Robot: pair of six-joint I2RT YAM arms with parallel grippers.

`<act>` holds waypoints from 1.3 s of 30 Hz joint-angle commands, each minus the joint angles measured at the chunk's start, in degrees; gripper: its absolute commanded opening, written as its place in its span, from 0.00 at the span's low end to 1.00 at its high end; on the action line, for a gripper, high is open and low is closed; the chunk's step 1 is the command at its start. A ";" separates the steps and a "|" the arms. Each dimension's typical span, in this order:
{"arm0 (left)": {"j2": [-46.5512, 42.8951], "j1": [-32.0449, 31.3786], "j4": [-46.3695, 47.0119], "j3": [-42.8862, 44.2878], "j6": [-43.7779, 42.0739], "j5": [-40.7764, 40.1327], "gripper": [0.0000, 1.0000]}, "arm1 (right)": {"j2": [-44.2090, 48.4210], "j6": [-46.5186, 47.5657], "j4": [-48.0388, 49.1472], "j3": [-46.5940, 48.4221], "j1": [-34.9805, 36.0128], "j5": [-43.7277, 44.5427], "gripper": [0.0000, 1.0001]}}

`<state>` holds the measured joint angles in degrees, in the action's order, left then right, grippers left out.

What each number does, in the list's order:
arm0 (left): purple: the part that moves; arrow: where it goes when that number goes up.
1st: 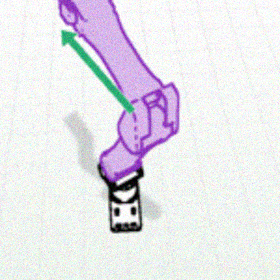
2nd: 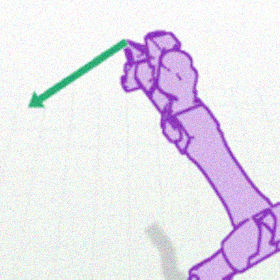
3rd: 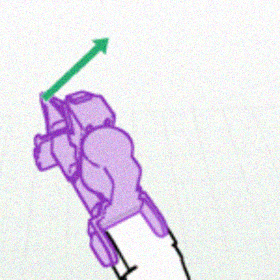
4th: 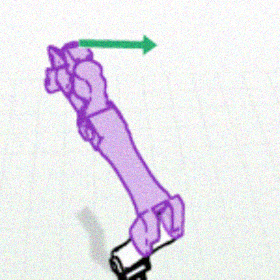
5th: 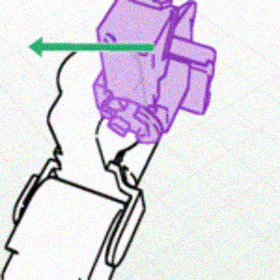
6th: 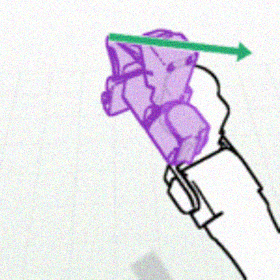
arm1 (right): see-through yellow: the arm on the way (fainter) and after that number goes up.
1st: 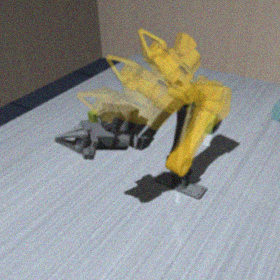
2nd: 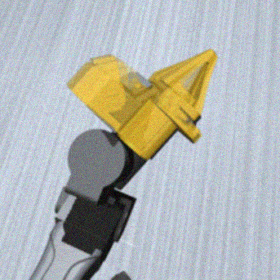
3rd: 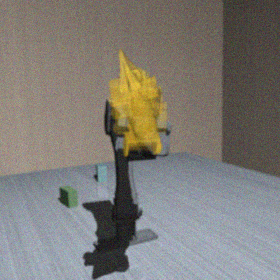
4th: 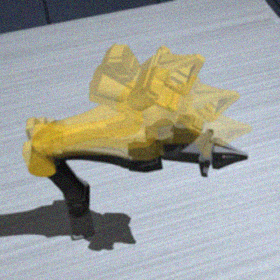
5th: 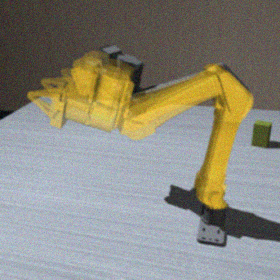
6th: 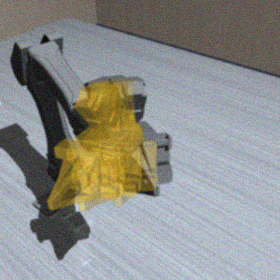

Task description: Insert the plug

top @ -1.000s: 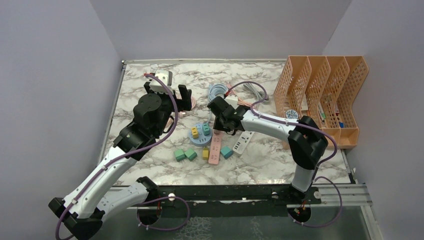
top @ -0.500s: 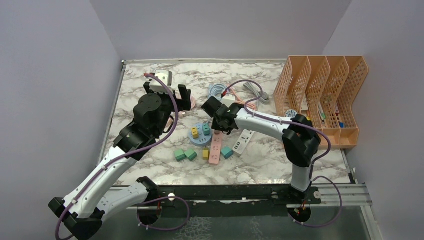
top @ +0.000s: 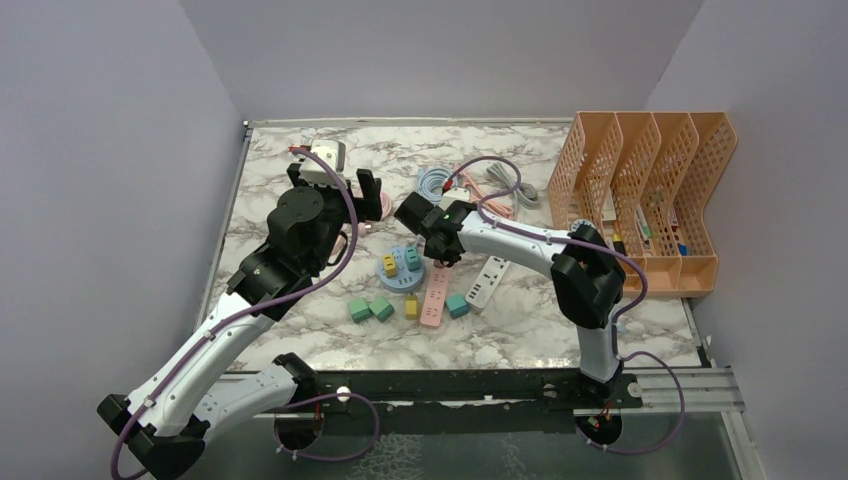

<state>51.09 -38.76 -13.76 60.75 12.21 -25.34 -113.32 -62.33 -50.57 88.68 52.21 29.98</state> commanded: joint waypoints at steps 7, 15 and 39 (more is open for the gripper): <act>-0.26 -0.39 1.26 1.29 -0.91 -2.11 0.83 | -7.58 1.17 -3.47 -4.06 -0.92 0.63 0.01; -0.09 -0.35 1.65 1.27 -1.94 -2.79 0.83 | -11.41 -0.01 -0.44 -10.34 -0.88 4.48 0.01; 1.42 -0.35 2.03 2.28 -3.43 -3.83 0.84 | -10.70 -1.30 8.99 -13.48 -0.02 -5.11 0.01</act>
<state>51.99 -38.76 -13.30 60.75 9.78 -27.70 -113.14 -61.34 -41.87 81.54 54.65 34.26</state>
